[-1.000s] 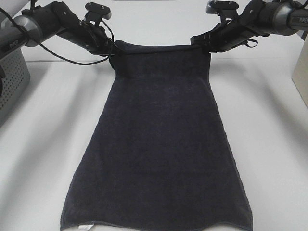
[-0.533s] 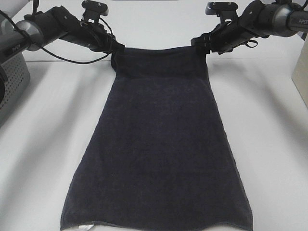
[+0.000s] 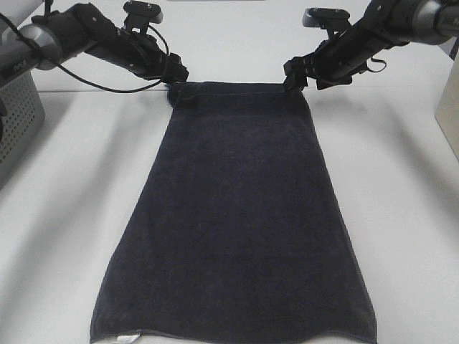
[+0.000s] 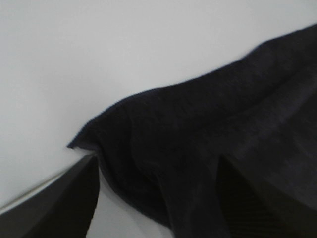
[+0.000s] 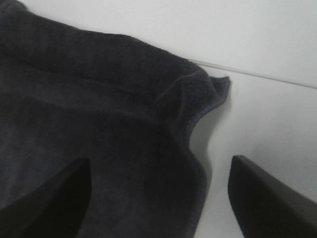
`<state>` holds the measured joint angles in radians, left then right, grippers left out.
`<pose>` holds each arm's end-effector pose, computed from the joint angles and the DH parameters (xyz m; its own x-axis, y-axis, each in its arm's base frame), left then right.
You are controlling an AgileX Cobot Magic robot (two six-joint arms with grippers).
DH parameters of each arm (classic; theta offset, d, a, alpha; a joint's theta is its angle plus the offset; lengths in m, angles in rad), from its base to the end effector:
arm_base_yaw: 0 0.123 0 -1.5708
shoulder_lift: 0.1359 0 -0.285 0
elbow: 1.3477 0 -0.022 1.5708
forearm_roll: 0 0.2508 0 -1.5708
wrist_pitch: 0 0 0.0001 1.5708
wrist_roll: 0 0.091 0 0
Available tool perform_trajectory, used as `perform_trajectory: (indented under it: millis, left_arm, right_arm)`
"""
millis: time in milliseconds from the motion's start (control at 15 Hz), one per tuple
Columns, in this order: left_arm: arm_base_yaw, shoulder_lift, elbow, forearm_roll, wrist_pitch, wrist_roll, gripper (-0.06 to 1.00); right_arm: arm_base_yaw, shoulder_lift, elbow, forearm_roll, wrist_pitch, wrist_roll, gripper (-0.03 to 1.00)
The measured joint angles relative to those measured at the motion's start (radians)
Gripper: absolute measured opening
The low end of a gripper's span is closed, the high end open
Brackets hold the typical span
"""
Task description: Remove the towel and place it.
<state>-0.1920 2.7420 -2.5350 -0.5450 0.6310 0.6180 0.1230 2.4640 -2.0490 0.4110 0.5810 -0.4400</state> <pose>0.5779 -0.1407 0.1347 -0.5404 0.2622 -0.7995 0.5098 0.8580 -0.0632 0.5393 0.0868 0.1421 -0.7317 -0.1794 -0.6576 -0.3277 0.9385 0.1085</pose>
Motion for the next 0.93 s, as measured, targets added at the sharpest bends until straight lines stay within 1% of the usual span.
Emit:
perform_trajectory:
  millis: [67,133,200,267,333,400,467,533,600,667,733,867,933]
  left_arm:
    - [0.000,-0.038,0.000,0.040,0.088,-0.037,0.64]
    - [0.000,-0.081,0.000,0.098,0.186,-0.105,0.64]
    - [0.000,-0.132,0.000,0.165,0.308,-0.195,0.64]
    - [0.000,-0.194,0.000,0.241,0.437,-0.312,0.64]
    - [0.000,-0.249,0.000,0.297,0.528,-0.400,0.64]
    - [0.000,-0.311,0.000,0.350,0.564,-0.469,0.64]
    - [0.000,-0.366,0.000,0.392,0.572,-0.519,0.64]
    - [0.003,-0.412,0.000,0.439,0.575,-0.553,0.64]
    - [0.011,-0.460,0.000,0.489,0.575,-0.581,0.64]
    - [0.030,-0.500,0.002,0.524,0.577,-0.613,0.64]
    - [0.069,-0.537,0.019,0.545,0.578,-0.630,0.64]
    - [0.154,-0.622,0.095,0.545,0.578,-0.636,0.64]
    - [0.194,-0.678,0.163,0.545,0.578,-0.636,0.64]
  right_arm:
    - [0.000,-0.041,0.000,0.000,0.075,0.000,0.74]
    - [0.000,-0.090,0.000,-0.001,0.150,0.001,0.74]
    - [0.000,-0.149,0.000,-0.001,0.234,0.007,0.74]
    - [0.000,-0.206,0.000,-0.010,0.333,0.019,0.74]
    - [0.000,-0.261,0.000,-0.041,0.415,0.045,0.74]
    - [0.000,-0.314,0.000,-0.081,0.493,0.093,0.74]
    - [0.000,-0.364,0.000,-0.133,0.549,0.158,0.74]
    - [-0.001,-0.414,-0.001,-0.181,0.592,0.218,0.74]
    - [-0.014,-0.456,-0.001,-0.208,0.621,0.245,0.74]
    - [-0.043,-0.488,-0.001,-0.206,0.629,0.254,0.74]
    - [-0.084,-0.517,-0.001,-0.186,0.634,0.261,0.74]
    - [-0.184,-0.586,0.001,-0.157,0.635,0.273,0.74]
    - [-0.224,-0.631,0.012,-0.162,0.634,0.274,0.74]
